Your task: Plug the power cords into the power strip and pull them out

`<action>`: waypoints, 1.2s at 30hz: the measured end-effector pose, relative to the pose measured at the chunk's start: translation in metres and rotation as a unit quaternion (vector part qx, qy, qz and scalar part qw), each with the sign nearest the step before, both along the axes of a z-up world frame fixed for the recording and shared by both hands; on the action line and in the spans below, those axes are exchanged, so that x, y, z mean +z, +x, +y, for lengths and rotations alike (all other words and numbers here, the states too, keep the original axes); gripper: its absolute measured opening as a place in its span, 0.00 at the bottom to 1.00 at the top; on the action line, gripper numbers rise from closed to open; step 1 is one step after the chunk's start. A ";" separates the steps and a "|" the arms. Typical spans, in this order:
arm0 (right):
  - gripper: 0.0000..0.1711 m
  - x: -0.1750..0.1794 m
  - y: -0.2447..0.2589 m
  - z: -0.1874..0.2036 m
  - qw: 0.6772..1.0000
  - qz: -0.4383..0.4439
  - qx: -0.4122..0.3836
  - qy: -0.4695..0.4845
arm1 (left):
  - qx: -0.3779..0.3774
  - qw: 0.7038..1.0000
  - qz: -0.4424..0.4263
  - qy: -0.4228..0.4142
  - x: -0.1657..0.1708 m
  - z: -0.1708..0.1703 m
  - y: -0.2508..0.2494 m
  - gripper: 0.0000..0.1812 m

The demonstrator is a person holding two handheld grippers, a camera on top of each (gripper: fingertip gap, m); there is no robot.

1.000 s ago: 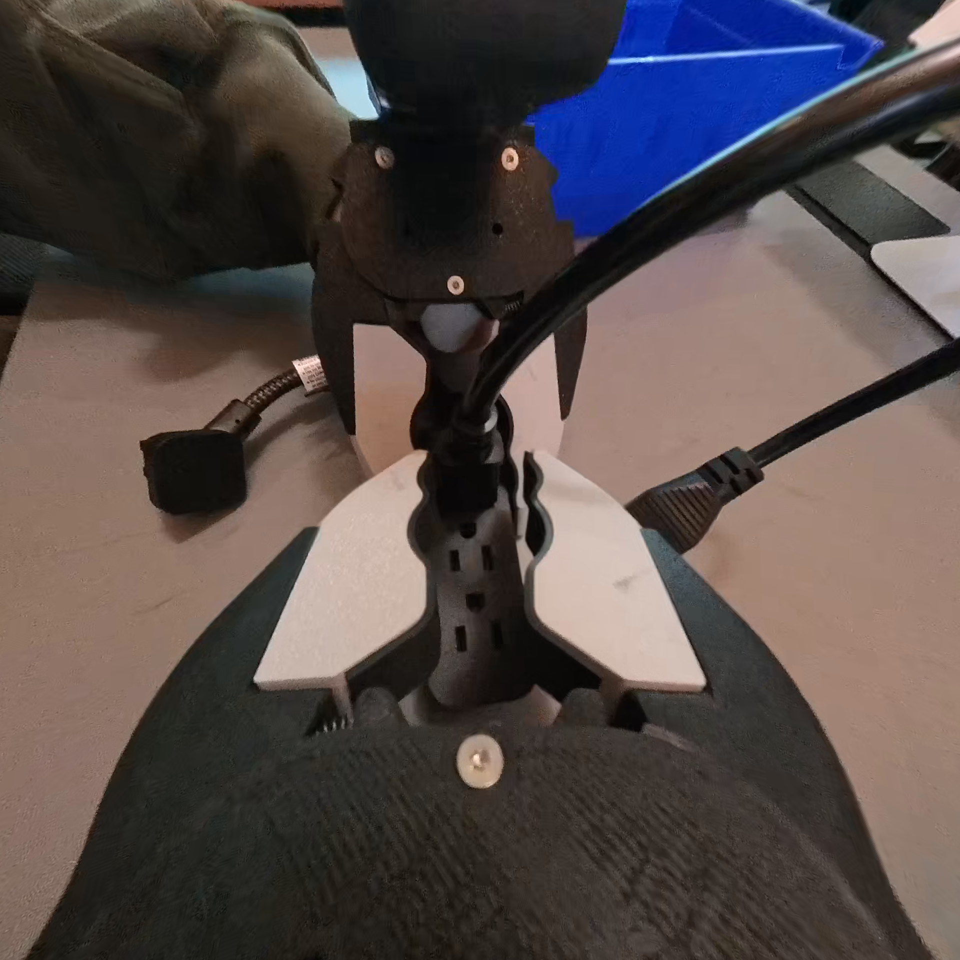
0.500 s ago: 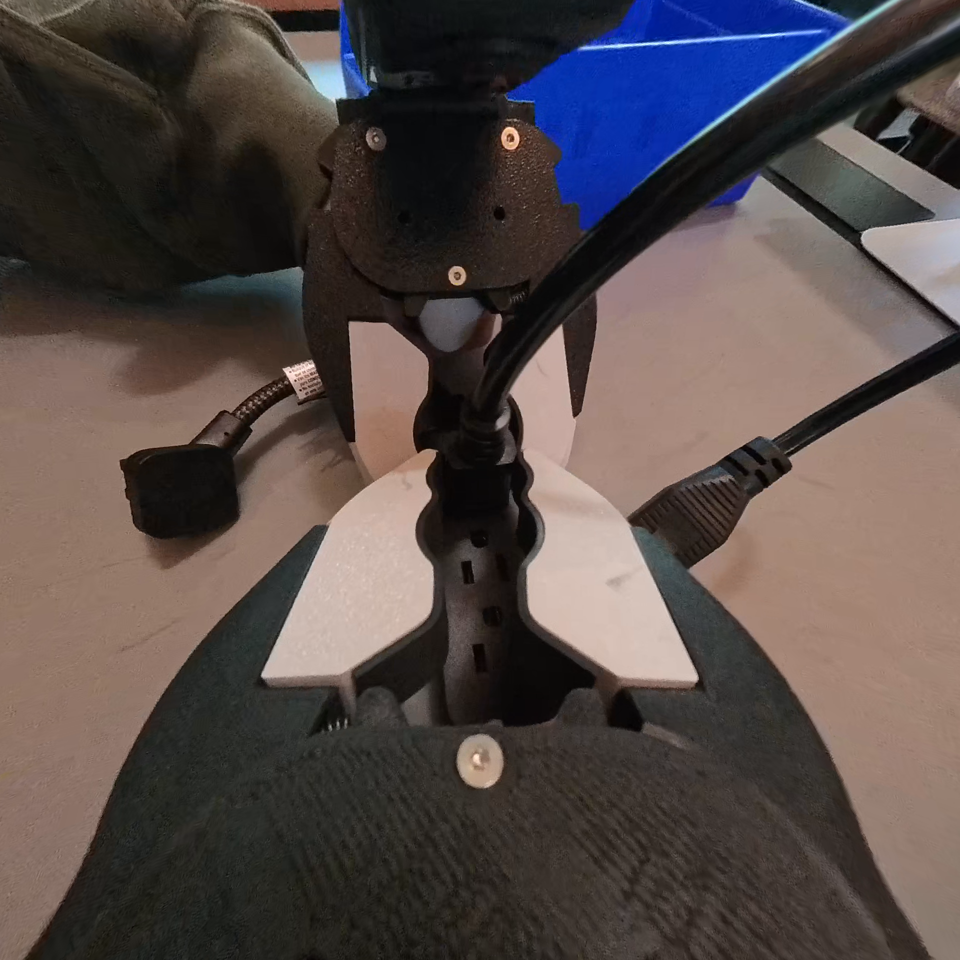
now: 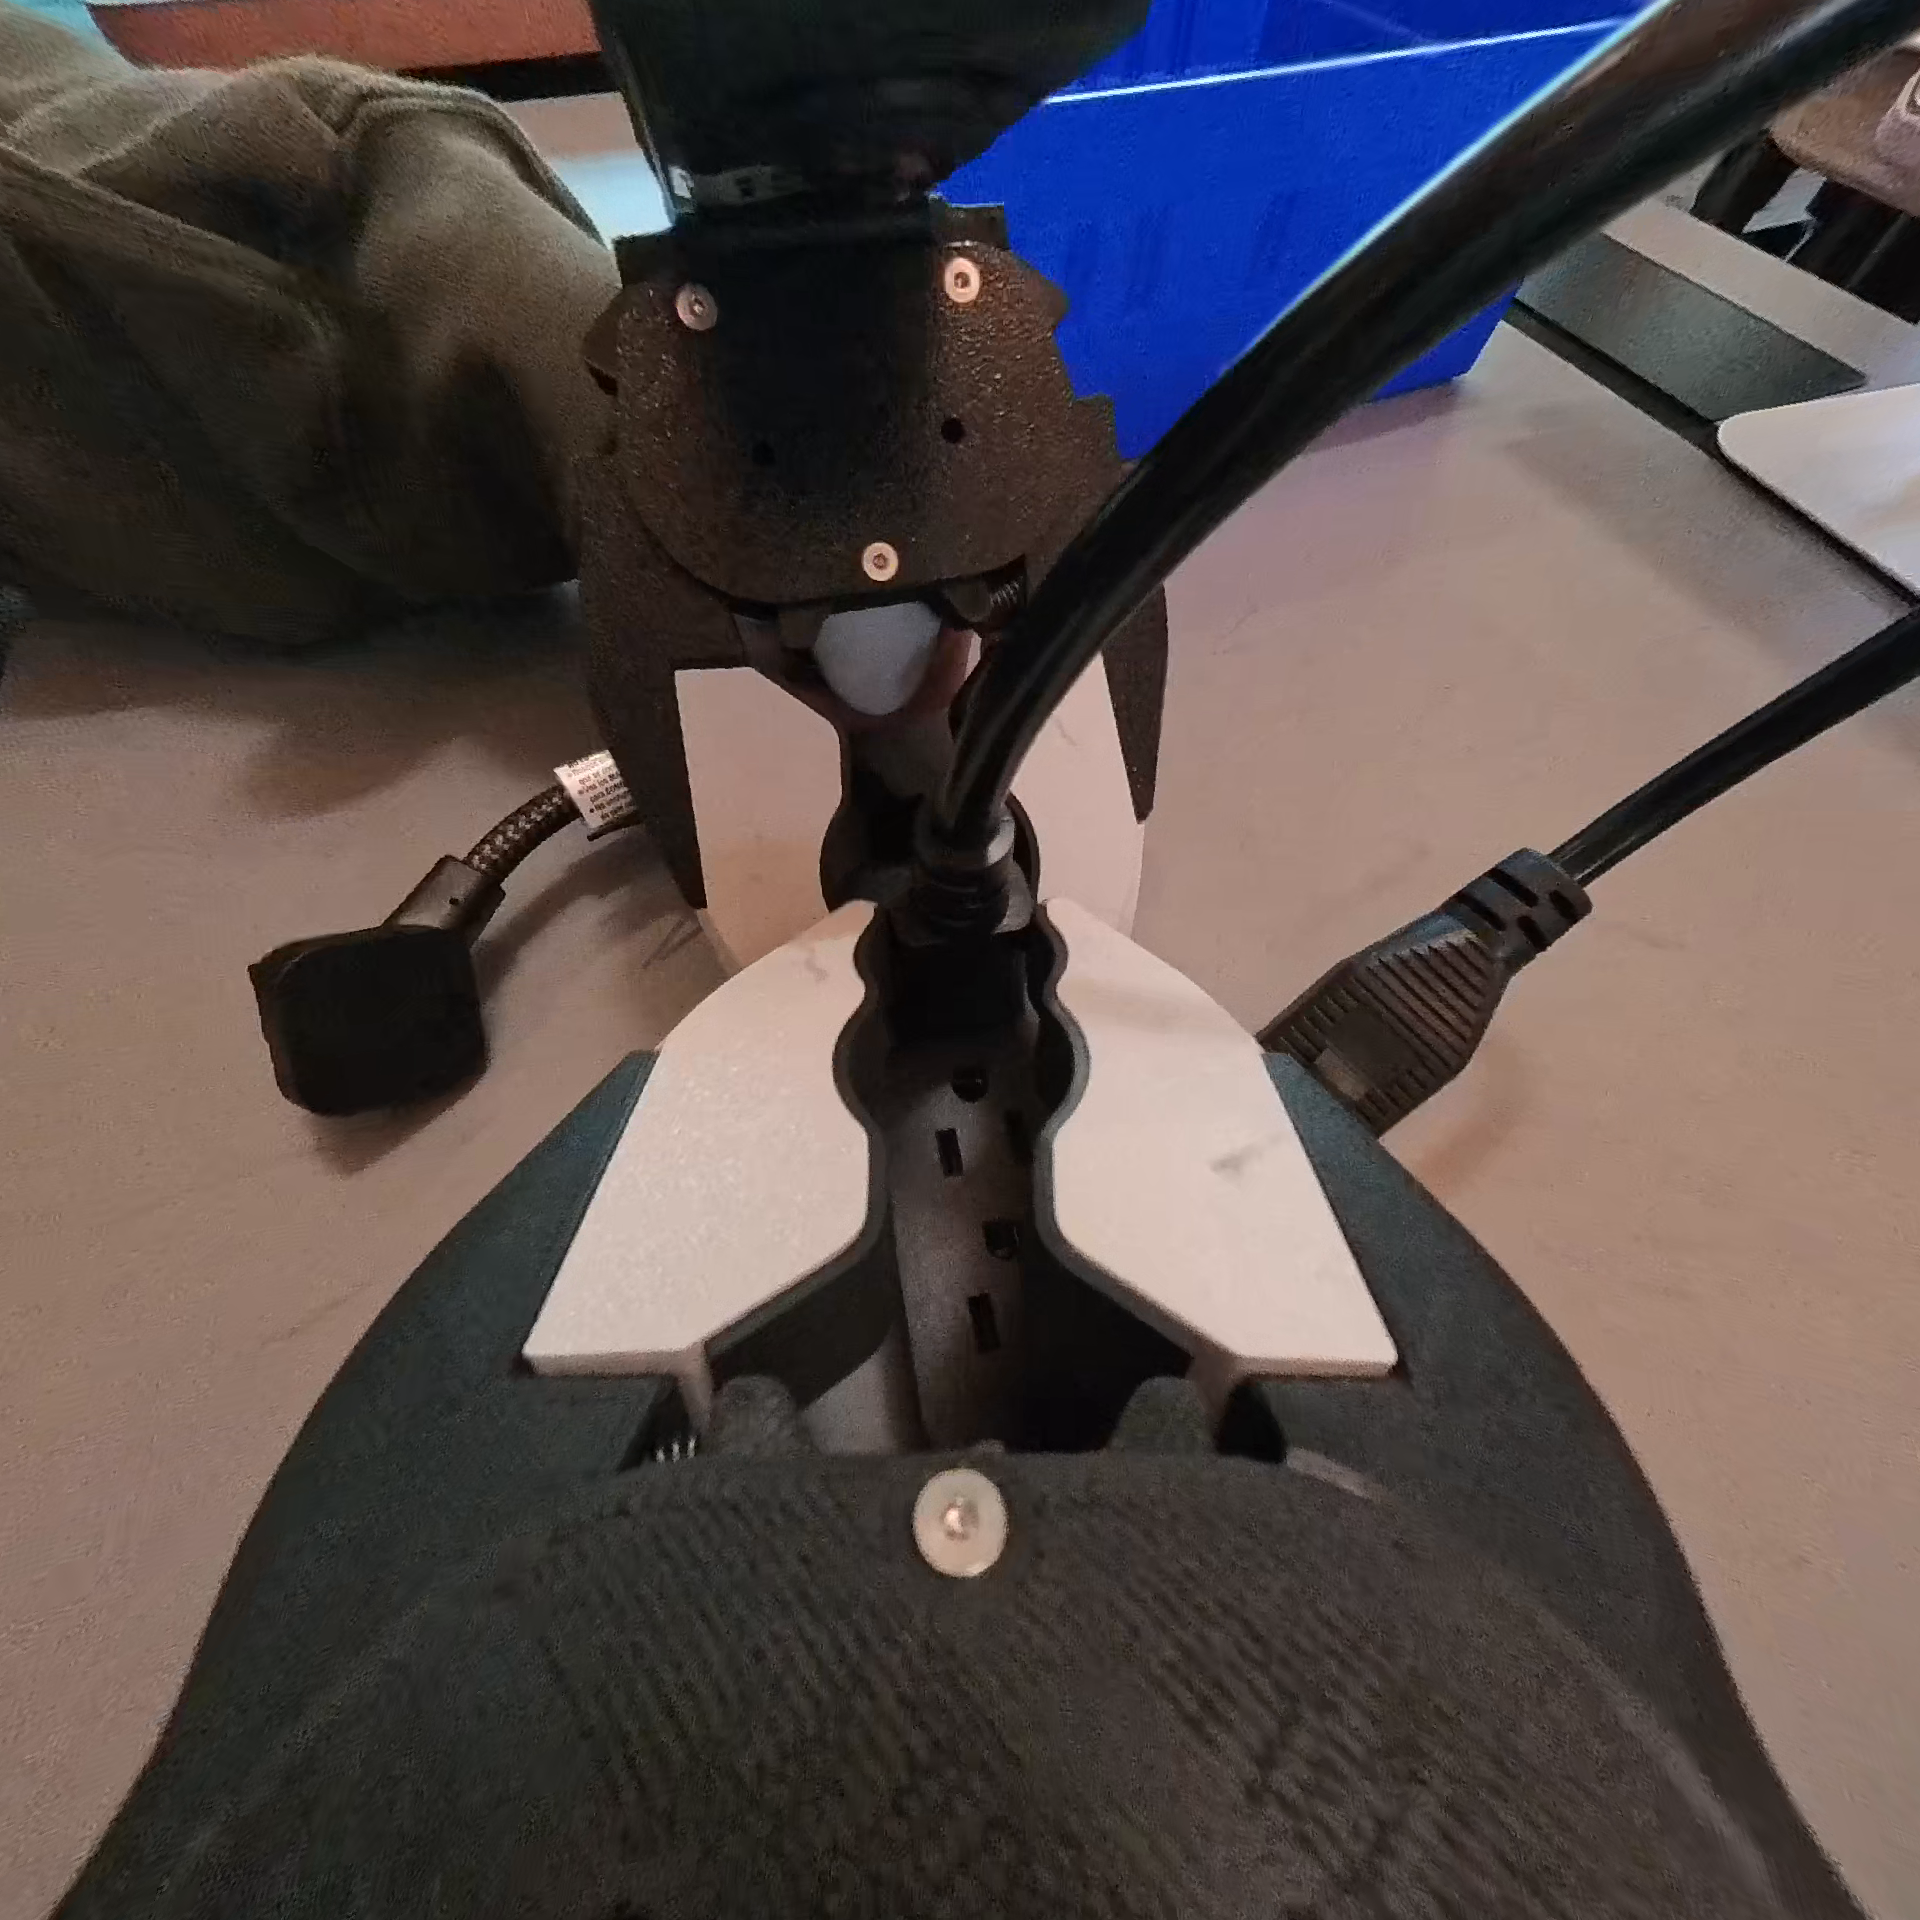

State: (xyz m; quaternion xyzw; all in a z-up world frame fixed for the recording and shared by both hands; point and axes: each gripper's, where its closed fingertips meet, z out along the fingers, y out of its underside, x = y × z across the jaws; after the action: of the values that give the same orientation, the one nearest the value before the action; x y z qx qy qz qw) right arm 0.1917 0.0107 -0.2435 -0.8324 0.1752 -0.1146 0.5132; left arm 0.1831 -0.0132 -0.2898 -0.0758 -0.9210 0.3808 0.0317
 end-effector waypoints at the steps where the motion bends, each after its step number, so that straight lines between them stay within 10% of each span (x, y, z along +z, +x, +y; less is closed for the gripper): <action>1: 0.15 0.000 0.000 0.001 1.000 0.000 -0.002 0.002 | -0.001 1.000 0.000 0.000 0.000 0.000 0.000 0.24; 36: 0.14 0.004 0.007 0.001 0.998 0.048 0.034 -0.036 | 0.032 0.999 0.003 -0.006 0.001 -0.003 0.007 0.25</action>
State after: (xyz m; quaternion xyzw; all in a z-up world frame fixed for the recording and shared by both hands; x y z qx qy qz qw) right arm 0.1987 0.0114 -0.2394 -0.8603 0.1673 -0.0629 0.4775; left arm 0.1899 -0.0162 -0.2889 -0.0454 -0.9208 0.3869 0.0215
